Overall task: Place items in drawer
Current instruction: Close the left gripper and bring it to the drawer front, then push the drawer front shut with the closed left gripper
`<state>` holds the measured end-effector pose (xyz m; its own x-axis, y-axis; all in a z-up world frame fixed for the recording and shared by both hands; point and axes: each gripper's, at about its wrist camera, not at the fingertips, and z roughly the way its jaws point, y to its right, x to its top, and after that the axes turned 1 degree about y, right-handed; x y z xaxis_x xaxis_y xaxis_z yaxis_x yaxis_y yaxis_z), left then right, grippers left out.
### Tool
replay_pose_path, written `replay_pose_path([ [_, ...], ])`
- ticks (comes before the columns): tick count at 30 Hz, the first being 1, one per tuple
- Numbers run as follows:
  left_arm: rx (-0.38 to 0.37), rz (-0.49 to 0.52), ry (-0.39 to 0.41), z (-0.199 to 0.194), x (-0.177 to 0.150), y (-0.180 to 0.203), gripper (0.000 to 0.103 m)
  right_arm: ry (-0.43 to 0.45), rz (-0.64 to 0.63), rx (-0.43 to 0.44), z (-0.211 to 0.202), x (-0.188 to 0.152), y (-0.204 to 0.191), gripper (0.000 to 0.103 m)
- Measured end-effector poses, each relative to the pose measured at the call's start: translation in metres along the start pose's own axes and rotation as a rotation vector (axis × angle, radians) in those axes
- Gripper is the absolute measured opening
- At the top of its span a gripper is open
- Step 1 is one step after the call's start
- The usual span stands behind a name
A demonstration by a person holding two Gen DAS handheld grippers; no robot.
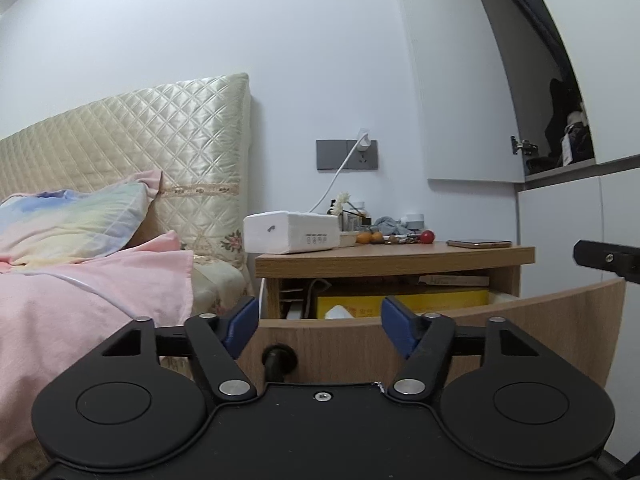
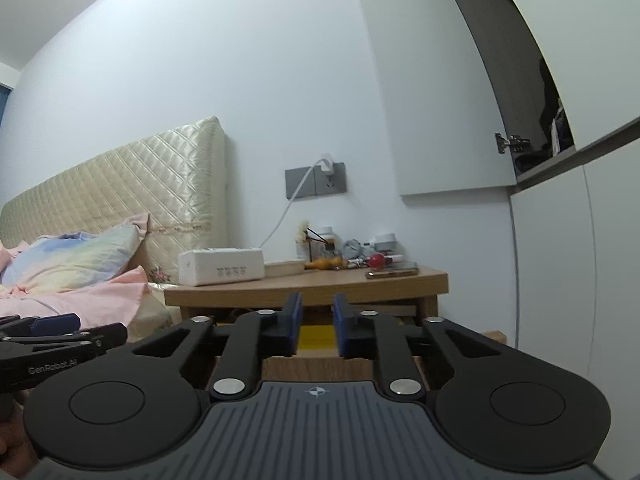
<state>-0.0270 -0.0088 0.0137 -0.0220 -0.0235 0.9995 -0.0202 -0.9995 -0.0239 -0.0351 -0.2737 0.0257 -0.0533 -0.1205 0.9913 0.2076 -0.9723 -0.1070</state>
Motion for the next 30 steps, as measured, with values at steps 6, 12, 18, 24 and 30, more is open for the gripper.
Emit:
replay_pose_path([
  [6,0.005,0.024,-0.021,-0.005,-0.004,0.009,0.029,-0.012,-0.031,-0.011,-0.007,-0.004,0.0,0.006],
  [12,-0.011,0.013,-0.048,-0.002,-0.008,0.009,0.01,-0.041,-0.053,-0.011,-0.007,-0.009,0.0,0.005],
  [18,-0.02,0.003,-0.076,0.001,-0.012,0.008,0.008,-0.068,-0.059,-0.019,-0.002,-0.015,0.001,0.005],
  [24,-0.014,-0.013,-0.111,0.009,-0.015,0.003,0.008,-0.091,-0.052,-0.021,0.004,-0.019,0.004,0.005],
  [30,-0.008,-0.016,-0.13,0.013,-0.018,0.001,0.009,-0.106,-0.04,-0.018,0.007,-0.023,0.007,0.005],
])
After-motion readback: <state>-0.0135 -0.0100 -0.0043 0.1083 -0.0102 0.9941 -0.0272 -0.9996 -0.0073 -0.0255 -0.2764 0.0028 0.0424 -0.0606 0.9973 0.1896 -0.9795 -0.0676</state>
